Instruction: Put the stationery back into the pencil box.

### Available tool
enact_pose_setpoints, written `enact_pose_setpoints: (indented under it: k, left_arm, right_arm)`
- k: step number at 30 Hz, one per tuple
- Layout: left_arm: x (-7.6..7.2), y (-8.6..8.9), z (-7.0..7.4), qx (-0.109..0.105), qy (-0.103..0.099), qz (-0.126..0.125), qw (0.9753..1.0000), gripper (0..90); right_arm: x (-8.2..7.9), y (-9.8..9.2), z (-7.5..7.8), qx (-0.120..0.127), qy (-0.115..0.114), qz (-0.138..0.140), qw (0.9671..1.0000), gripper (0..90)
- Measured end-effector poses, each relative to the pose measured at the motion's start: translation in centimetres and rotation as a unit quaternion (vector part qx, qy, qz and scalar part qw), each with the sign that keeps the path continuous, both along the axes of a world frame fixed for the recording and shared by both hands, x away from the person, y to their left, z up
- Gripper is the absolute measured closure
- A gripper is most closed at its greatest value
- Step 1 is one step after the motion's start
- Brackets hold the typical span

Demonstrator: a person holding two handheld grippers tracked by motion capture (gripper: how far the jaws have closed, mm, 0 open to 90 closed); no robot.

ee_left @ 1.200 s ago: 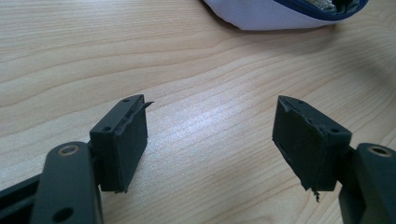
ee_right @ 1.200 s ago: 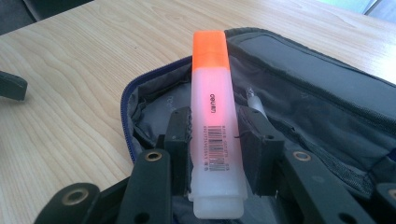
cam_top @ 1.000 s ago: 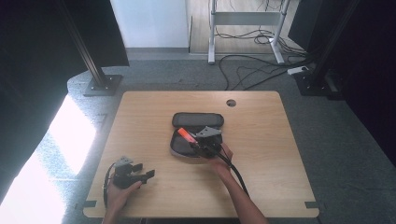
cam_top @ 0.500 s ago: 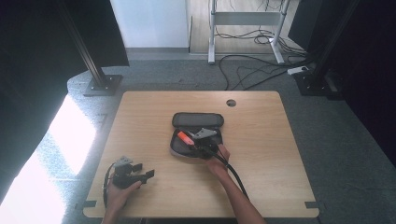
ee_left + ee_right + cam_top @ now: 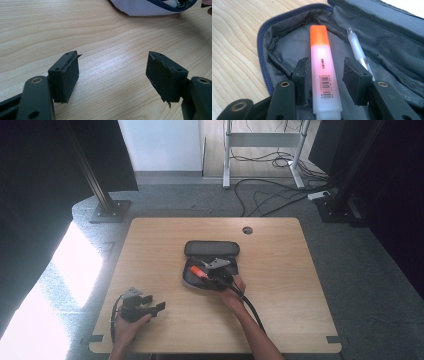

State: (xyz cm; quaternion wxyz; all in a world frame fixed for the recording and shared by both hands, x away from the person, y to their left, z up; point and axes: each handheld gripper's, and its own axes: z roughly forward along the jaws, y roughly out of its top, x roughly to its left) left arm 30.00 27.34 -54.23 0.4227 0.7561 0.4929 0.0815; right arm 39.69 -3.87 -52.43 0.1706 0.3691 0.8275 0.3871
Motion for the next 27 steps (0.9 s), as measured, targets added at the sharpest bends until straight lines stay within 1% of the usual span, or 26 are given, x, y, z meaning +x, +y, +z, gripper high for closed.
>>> enact_pose_setpoints:
  k: [4, 6, 13, 20, 23, 27]
  left_arm:
    - [0.0, 0.0, 0.0, 0.001, 0.000, 0.000, 1.0000, 27.0]
    - [0.0, -0.1, -0.1, 0.002, 0.002, 0.000, 1.0000, 27.0]
    - [0.1, -0.2, -0.2, 0.007, 0.004, -0.001, 1.0000, 27.0]
    - [0.3, -0.2, -0.3, 0.006, 0.005, 0.001, 1.0000, 27.0]
    - [0.4, -0.1, -0.4, 0.002, 0.006, 0.003, 1.0000, 27.0]
    - [0.3, 0.0, -0.3, 0.003, 0.005, 0.004, 1.0000, 27.0]
  right_arm:
    - [-0.3, -0.5, 0.4, 0.015, -0.006, -0.007, 0.9998, 51.3]
    - [-0.5, -0.7, 0.5, 0.028, -0.006, -0.010, 0.9995, 50.2]
    - [-1.1, -1.8, 0.7, 0.062, -0.004, -0.011, 0.9980, 49.1]
    - [-1.7, -2.7, 0.8, 0.084, -0.003, -0.011, 0.9964, 47.8]
    - [-1.8, -2.9, 0.8, 0.088, -0.003, -0.001, 0.9961, 47.5]
    - [-2.1, -3.1, 0.9, 0.093, -0.004, 0.005, 0.9956, 47.3]
